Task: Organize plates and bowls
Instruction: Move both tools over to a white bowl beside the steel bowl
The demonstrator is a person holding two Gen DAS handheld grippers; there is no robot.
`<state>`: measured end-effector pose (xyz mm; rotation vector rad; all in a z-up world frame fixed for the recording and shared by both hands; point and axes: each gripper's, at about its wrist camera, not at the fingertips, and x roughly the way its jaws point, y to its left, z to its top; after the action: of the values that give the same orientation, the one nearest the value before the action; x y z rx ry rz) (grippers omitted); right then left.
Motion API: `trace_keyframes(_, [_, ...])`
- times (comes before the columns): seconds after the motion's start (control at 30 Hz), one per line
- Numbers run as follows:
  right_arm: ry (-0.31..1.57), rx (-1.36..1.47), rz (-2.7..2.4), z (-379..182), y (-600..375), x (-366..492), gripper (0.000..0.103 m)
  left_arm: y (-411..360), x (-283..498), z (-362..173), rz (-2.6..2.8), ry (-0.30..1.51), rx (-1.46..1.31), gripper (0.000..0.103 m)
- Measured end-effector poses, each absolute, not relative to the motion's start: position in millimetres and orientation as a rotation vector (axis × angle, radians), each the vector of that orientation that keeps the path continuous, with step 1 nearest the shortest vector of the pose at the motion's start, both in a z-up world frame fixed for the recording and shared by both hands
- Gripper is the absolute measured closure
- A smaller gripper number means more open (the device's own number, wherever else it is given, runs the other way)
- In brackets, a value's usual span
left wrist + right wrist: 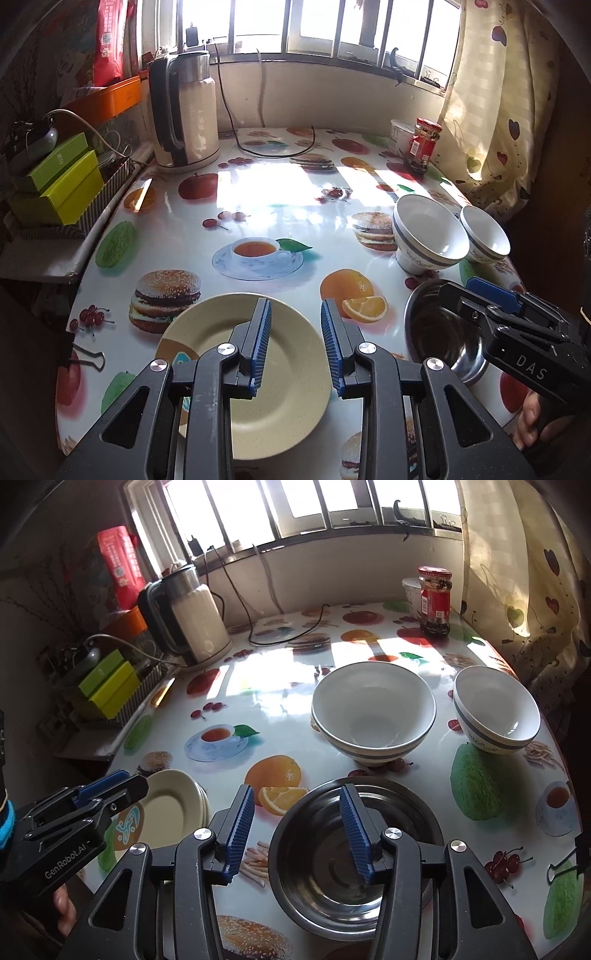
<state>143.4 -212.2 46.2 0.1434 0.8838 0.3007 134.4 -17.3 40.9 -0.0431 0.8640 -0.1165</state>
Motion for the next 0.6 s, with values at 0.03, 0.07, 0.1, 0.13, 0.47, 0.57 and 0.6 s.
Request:
trace_keyframes(0.03, [0.880,0.142,0.296,47.1,-214.0,143.9,0.055,-19.3,136.3,41.0,-0.122,0.864,-0.043,0.074])
trace_keyframes(0.07, [0.877,0.144,0.292,48.0,-216.1,144.8,0.054,-21.4,137.9,41.0,-0.126,0.864,-0.042,0.074])
trace_keyframes(0.1, [0.875,0.148,0.287,48.7,-218.6,145.7,0.054,-23.9,139.9,40.9,-0.131,0.864,-0.039,0.074])
trace_keyframes(0.13, [0.873,0.151,0.282,48.8,-221.0,147.1,0.053,-26.5,142.0,40.7,-0.136,0.865,-0.037,0.074])
trace_keyframes(0.47, [0.870,0.172,0.213,47.4,-249.1,159.1,0.051,-49.5,161.7,39.9,-0.200,0.864,-0.020,0.074])
trace_keyframes(0.57, [0.864,0.178,0.188,48.7,-259.3,163.6,0.051,-56.6,168.4,39.4,-0.218,0.866,-0.020,0.074])
trace_keyframes(0.6, [0.862,0.178,0.182,49.3,-262.4,165.2,0.051,-58.8,170.8,39.0,-0.220,0.868,-0.022,0.074])
